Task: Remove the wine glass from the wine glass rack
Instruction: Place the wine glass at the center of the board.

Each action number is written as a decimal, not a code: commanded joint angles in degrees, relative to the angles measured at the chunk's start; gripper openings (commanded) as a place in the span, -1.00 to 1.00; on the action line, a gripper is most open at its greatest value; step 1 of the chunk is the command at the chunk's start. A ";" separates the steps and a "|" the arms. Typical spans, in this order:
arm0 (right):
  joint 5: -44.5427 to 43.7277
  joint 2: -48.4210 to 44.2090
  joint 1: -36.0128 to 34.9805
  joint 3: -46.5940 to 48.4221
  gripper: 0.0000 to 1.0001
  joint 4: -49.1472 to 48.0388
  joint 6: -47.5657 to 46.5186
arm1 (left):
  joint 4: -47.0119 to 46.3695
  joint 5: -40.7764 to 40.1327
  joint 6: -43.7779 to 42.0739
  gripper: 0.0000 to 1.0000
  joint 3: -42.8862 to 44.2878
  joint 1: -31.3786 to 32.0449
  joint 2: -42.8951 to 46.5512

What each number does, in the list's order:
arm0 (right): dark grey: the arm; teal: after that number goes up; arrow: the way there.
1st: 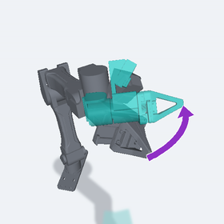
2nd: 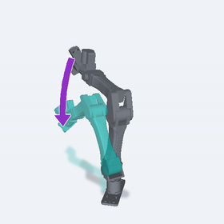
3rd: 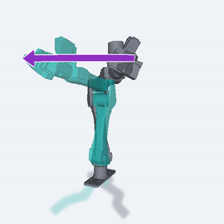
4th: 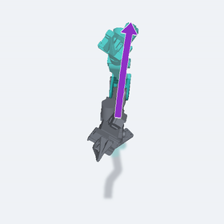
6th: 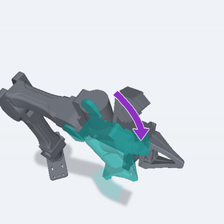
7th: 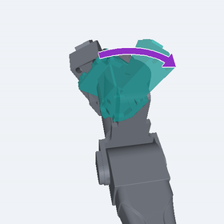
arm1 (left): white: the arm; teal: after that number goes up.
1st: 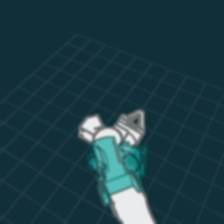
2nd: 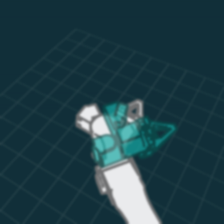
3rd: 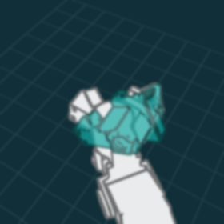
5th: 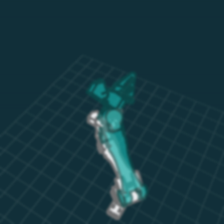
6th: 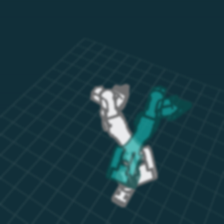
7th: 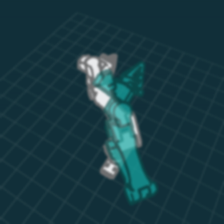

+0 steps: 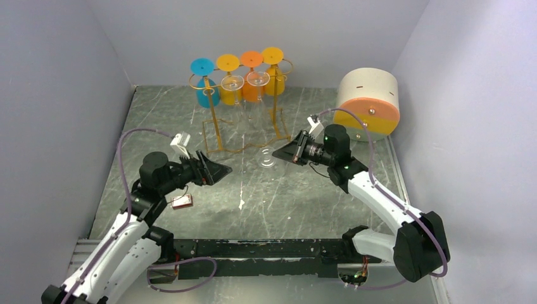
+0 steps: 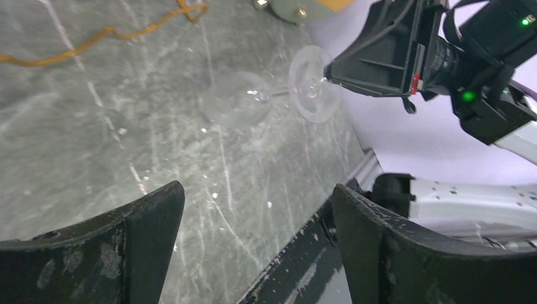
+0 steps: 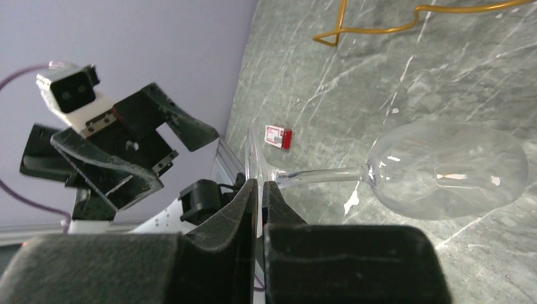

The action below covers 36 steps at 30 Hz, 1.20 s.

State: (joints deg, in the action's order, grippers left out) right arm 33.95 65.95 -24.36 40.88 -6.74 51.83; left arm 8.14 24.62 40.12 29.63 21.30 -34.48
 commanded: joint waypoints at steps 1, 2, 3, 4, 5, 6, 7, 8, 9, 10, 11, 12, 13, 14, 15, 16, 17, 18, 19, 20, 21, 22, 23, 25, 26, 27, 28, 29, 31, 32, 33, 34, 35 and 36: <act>3.52 -0.69 -0.98 -2.57 -1.00 -8.91 -1.18 | -13.24 11.86 2.86 0.76 -2.36 0.23 -5.65; 4.42 -0.84 -1.11 -3.25 -1.00 -10.62 -0.91 | -15.34 13.31 3.39 0.73 -2.45 0.75 -7.04; 4.86 -1.04 -1.15 -3.78 -1.00 -11.68 -1.05 | -17.86 13.73 3.87 0.72 -2.36 1.47 -8.68; 5.27 -1.07 -1.33 -3.98 -1.00 -12.39 -1.56 | -19.05 13.67 3.85 0.71 -2.00 2.87 -10.27; 5.63 -1.07 -1.45 -4.01 -1.00 -12.60 -2.09 | -19.93 13.37 3.81 0.68 -1.40 4.19 -11.69; 6.29 -1.01 -1.48 -3.83 -1.00 -12.53 -2.76 | -20.96 12.96 3.63 0.65 -0.80 5.66 -13.29; 7.09 -1.05 -1.51 -3.78 -1.00 -12.62 -3.39 | -22.28 12.59 3.62 0.62 -0.32 7.24 -14.79; 7.85 -1.13 -1.56 -3.84 -1.00 -12.86 -3.89 | -23.69 12.33 3.76 0.61 0.06 8.74 -16.53; 8.57 -1.29 -1.57 -4.05 -1.00 -13.16 -4.19 | -25.10 11.86 3.97 0.59 0.34 10.02 -18.21; 9.42 -1.48 -1.52 -4.18 -1.00 -13.58 -4.47 | -26.28 11.45 4.45 0.56 0.49 11.02 -19.86; 10.12 -1.61 -1.65 -4.35 -1.00 -14.06 -4.66 | -27.80 11.41 4.89 0.52 0.52 11.68 -21.47; 10.71 -1.91 -1.66 -4.51 -1.00 -14.36 -4.90 | -29.35 11.68 5.67 0.48 0.52 12.13 -22.94; 11.18 -2.23 -1.73 -4.58 -1.00 -14.38 -5.21 | -30.61 11.72 6.46 0.44 0.52 12.49 -24.44; 11.60 -2.44 -1.74 -4.58 -1.00 -14.17 -5.55 | -31.33 11.05 7.13 0.41 0.56 12.80 -25.03; 11.84 -2.69 -1.74 -4.61 -1.00 -13.51 -5.98 | -32.30 10.43 7.58 0.39 0.54 13.20 -25.80; 11.98 -2.83 -1.74 -4.51 -1.00 -13.07 -6.44 | -33.49 10.35 7.91 0.39 0.52 13.57 -26.15; 12.25 -3.10 -1.74 -4.56 -1.00 -12.70 -6.82 | -34.66 10.40 8.40 0.40 0.52 13.67 -26.41; 12.44 -3.31 -1.74 -4.63 -1.00 -12.42 -7.17 | -35.71 10.64 8.91 0.41 0.52 13.82 -26.56; 12.64 -3.42 -1.79 -4.67 -1.00 -12.14 -7.51 | -37.09 10.85 9.38 0.41 0.48 13.94 -26.72; 13.12 -3.47 -1.74 -4.74 -1.00 -12.19 -7.69 | -38.23 11.10 9.90 0.39 0.37 13.97 -26.86; 13.96 -3.62 -1.74 -4.97 -1.00 -12.96 -7.29 | -39.35 11.14 10.38 0.37 0.27 14.02 -27.14; 15.09 -3.77 -1.74 -5.36 -1.00 -14.44 -6.58 | -39.59 11.14 10.75 0.34 0.30 14.02 -27.39; 15.99 -3.79 -1.74 -6.09 -1.00 -16.27 -5.77 | -39.65 11.42 10.99 0.28 0.46 14.13 -27.74; 16.24 -3.69 -1.74 -6.55 -1.00 -17.33 -5.01 | -39.70 12.07 11.05 0.15 0.64 14.39 -28.24; 16.15 -3.70 -1.74 -6.57 -1.00 -17.24 -4.95 | -39.43 12.14 10.85 0.07 0.69 14.59 -28.30; 16.36 -3.65 -1.73 -6.84 -1.00 -17.61 -4.92 | -38.93 12.01 10.39 -0.03 0.63 14.76 -28.21; 16.69 -3.84 -1.74 -7.05 -1.00 -18.18 -4.84 | -38.30 11.91 9.93 -0.09 0.66 15.03 -28.07; 16.76 -4.00 -1.73 -7.35 -1.00 -18.81 -4.82 | -37.42 11.84 9.52 -0.13 0.69 15.15 -27.90; 16.01 -4.53 -1.74 -7.86 -1.00 -19.70 -4.69 | -36.54 12.25 8.86 -0.18 0.61 15.33 -27.52; 15.86 -4.65 -1.70 -7.99 -1.00 -20.11 -4.64 | -36.15 12.68 8.51 -0.19 0.72 15.30 -27.49; 16.13 -4.63 -1.74 -8.02 -1.00 -20.47 -4.70 | -35.70 13.50 8.08 -0.19 0.96 15.41 -27.60; 16.58 -4.48 -1.70 -7.87 -1.00 -20.43 -4.84 | -35.24 14.16 7.59 -0.20 1.38 15.41 -27.84; 17.29 -4.08 -1.74 -7.58 -1.00 -20.42 -4.89 | -34.86 14.70 7.12 -0.21 1.82 15.58 -28.19; 18.08 -3.56 -1.70 -7.23 -1.00 -20.46 -4.83 | -34.41 15.09 6.63 -0.23 2.29 15.73 -28.45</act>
State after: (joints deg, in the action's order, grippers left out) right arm 49.23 62.94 -25.74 33.10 -22.44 46.87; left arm -26.76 36.36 49.47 28.67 36.07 -62.70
